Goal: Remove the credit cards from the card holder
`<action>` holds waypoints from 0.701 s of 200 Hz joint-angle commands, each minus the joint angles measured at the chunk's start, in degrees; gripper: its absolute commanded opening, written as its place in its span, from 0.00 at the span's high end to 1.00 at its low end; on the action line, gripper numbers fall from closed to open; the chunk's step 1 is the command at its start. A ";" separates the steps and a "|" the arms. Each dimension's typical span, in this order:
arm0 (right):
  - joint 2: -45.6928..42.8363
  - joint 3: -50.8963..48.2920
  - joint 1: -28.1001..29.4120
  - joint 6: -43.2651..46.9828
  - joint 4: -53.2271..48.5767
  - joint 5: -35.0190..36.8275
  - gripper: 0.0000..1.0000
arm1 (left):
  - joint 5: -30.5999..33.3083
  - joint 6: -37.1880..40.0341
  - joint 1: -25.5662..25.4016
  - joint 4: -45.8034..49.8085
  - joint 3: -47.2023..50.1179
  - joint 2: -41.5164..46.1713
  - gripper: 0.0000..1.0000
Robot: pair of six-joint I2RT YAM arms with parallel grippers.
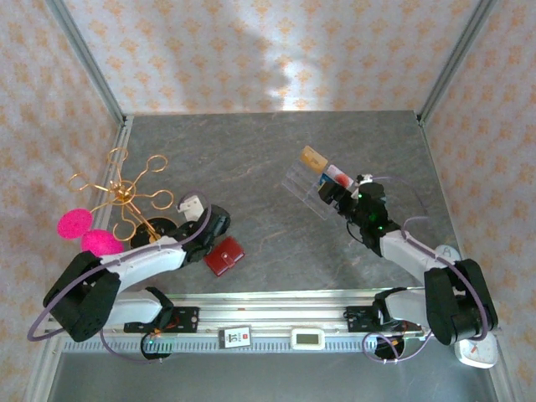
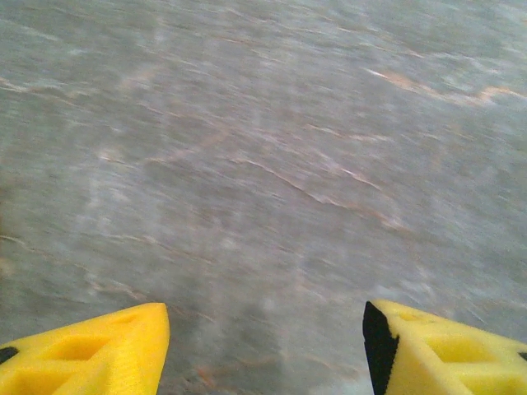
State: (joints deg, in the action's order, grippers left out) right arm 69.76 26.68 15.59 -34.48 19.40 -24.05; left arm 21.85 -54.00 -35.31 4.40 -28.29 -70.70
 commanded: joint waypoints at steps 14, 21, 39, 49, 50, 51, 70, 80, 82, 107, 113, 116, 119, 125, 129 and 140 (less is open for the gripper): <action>2.42 2.38 5.76 4.11 1.34 -1.55 0.15 | -1.48 0.40 -6.09 -1.34 -1.30 5.29 0.34; 2.89 2.31 6.69 4.37 2.28 -2.53 0.16 | -1.90 0.43 -7.14 -0.89 -2.06 6.20 0.34; 4.37 2.80 8.98 5.95 3.36 -4.77 0.22 | -2.71 1.23 -9.71 -0.01 -4.62 9.10 0.34; 5.29 3.41 10.41 6.86 3.57 -5.66 0.25 | -3.35 2.20 -10.75 0.20 -6.47 11.06 0.33; 5.34 3.44 10.55 7.00 3.60 -5.79 0.26 | -3.41 2.30 -10.79 0.23 -6.66 11.26 0.33; 5.50 3.50 10.70 7.07 3.66 -5.85 0.26 | -3.53 2.40 -10.81 0.24 -6.81 11.45 0.33; 8.50 5.27 14.08 8.43 4.47 -8.50 0.33 | -5.91 4.93 -11.21 0.51 -11.20 14.51 0.33; 10.53 6.56 16.43 9.18 5.33 -9.88 0.36 | -7.35 6.94 -11.27 0.80 -14.11 15.50 0.33; 11.00 6.84 16.93 9.28 5.55 -10.16 0.36 | -7.68 7.32 -11.34 0.79 -14.67 15.63 0.33; 17.39 11.22 23.84 10.06 8.49 -13.39 0.41 | -11.92 11.19 -11.43 1.13 -21.90 16.03 0.32; 19.06 12.90 25.60 10.17 8.96 -13.78 0.42 | -12.88 11.93 -11.39 1.13 -23.70 15.97 0.31; 19.93 13.67 26.52 10.28 9.11 -13.96 0.43 | -13.47 12.51 -11.40 1.07 -24.58 16.02 0.31; 20.83 14.54 27.44 10.35 9.30 -14.15 0.44 | -14.03 13.04 -11.36 1.06 -25.26 15.97 0.31; 22.55 16.29 29.13 10.53 9.59 -14.63 0.45 | -14.77 14.22 -11.44 1.25 -27.35 15.90 0.31; 23.95 17.55 30.12 10.54 10.01 -15.11 0.46 | -15.05 14.97 -11.45 1.65 -28.82 15.86 0.30; 27.41 20.87 32.48 9.80 11.05 -16.23 0.48 | -15.75 17.44 -11.40 2.96 -32.94 15.60 0.28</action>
State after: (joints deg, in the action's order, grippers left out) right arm 91.94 41.43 43.33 -25.58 25.67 -36.07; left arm 10.46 -43.75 -46.41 4.95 -53.80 -55.24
